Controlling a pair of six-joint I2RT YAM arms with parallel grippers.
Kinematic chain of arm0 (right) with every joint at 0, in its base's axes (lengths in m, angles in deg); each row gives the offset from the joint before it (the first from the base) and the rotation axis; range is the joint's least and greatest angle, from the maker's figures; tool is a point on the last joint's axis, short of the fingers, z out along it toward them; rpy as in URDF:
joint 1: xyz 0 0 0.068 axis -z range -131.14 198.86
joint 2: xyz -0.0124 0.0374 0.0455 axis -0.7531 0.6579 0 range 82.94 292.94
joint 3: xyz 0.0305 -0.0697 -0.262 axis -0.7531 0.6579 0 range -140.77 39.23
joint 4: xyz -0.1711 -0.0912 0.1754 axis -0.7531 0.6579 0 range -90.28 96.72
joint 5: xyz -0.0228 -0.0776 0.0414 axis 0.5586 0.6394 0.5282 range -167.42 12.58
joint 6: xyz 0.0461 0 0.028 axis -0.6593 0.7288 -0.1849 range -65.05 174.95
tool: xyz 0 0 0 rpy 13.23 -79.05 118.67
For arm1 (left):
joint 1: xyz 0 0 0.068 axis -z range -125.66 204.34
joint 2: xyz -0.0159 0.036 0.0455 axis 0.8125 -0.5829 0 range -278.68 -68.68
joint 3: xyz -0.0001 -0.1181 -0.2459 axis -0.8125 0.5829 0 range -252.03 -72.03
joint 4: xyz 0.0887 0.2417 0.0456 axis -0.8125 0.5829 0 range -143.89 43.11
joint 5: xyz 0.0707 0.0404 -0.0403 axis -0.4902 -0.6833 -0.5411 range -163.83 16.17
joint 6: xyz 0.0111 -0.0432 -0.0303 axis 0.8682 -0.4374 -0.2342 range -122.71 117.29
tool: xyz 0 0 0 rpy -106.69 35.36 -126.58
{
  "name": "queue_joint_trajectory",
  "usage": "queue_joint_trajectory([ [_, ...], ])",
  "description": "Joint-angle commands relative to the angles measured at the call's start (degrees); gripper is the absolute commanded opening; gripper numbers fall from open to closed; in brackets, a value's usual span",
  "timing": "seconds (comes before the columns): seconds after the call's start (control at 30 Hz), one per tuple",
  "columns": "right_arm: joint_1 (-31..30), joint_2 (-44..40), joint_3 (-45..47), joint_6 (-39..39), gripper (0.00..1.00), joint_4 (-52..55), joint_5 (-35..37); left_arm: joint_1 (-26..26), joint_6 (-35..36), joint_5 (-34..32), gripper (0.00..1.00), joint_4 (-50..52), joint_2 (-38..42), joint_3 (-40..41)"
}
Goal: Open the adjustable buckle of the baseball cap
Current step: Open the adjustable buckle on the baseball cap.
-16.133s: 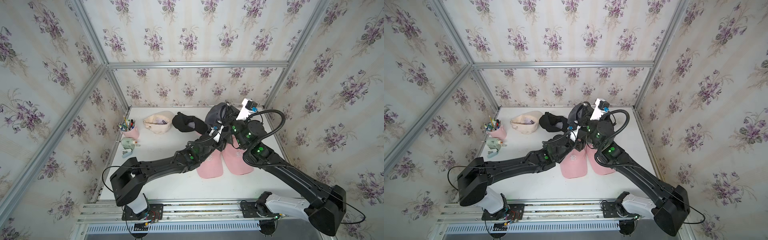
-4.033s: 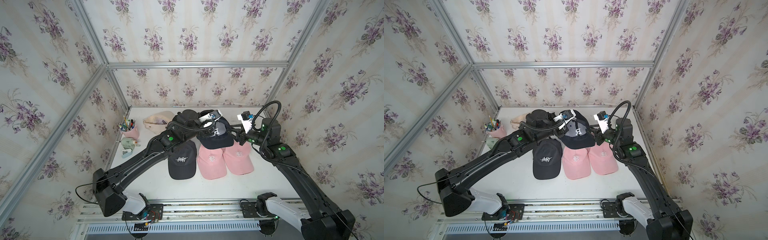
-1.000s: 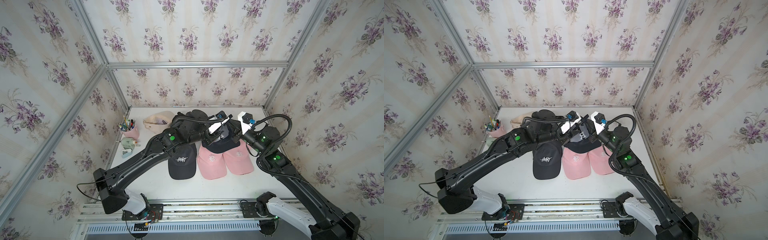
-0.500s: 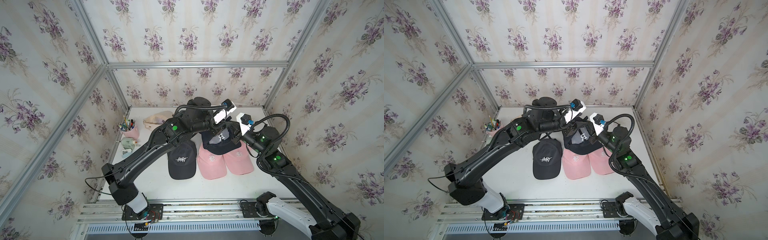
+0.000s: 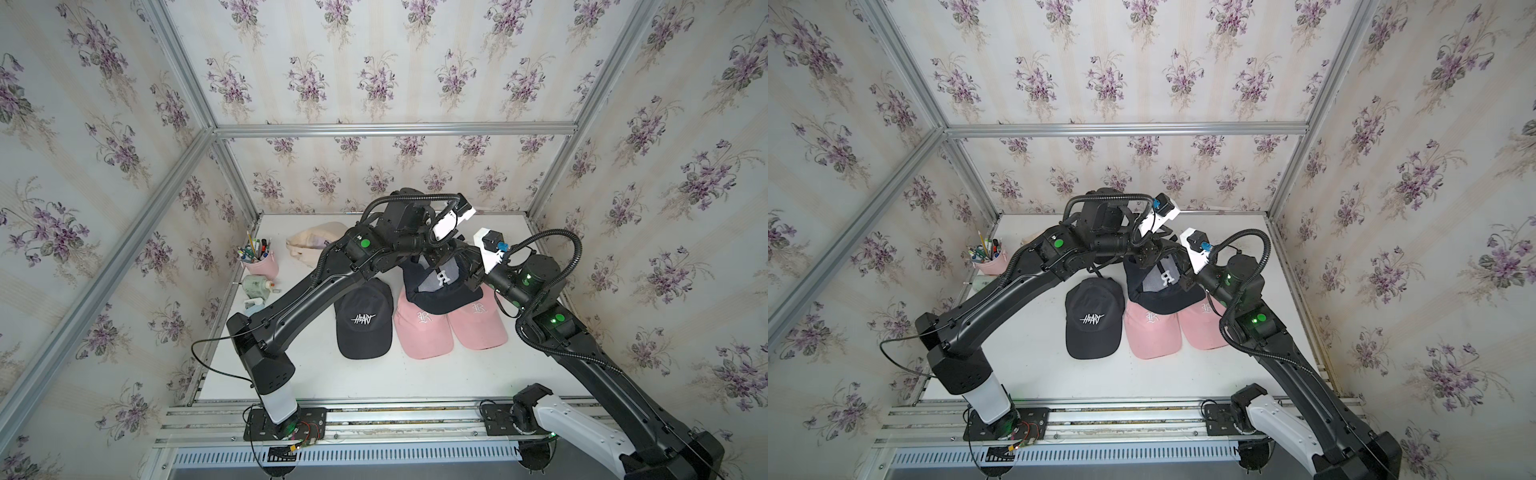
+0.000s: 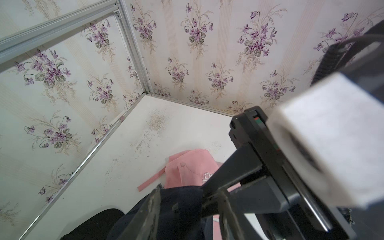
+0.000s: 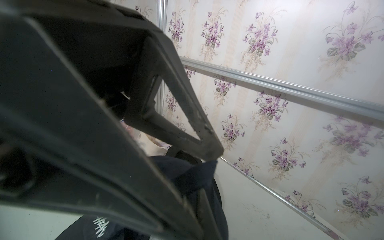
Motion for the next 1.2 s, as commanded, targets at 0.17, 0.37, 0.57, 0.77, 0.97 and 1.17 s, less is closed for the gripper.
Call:
queue_joint_trajectory([
  [0.17,-0.08,0.24,-0.04,0.61,0.0,-1.6,-0.43,-0.55,-1.27,3.32,0.29,-0.18,-0.14,0.17],
  [0.37,-0.08,0.52,0.04,0.35,0.0,-1.67,-0.35,-0.6,-1.21,3.53,0.19,0.09,-0.1,0.36],
  [0.57,-0.08,0.73,0.06,-0.13,0.0,-1.43,-0.04,-0.64,-1.48,4.2,0.04,-0.24,0.04,0.46],
  [0.77,-0.08,0.97,0.05,-0.52,0.0,-1.19,0.92,-0.64,-1.54,3.99,0.0,-0.5,0.45,0.81],
  [0.97,-0.08,1.45,-0.24,-1.56,0.0,-1.69,1.67,-0.64,-1.46,2.78,0.0,-1.14,1.74,1.9],
  [1.17,-0.08,2.66,-1.68,-3.11,0.0,-1.04,4.13,-0.62,-1.67,0.88,0.0,-2.46,4.14,3.84],
])
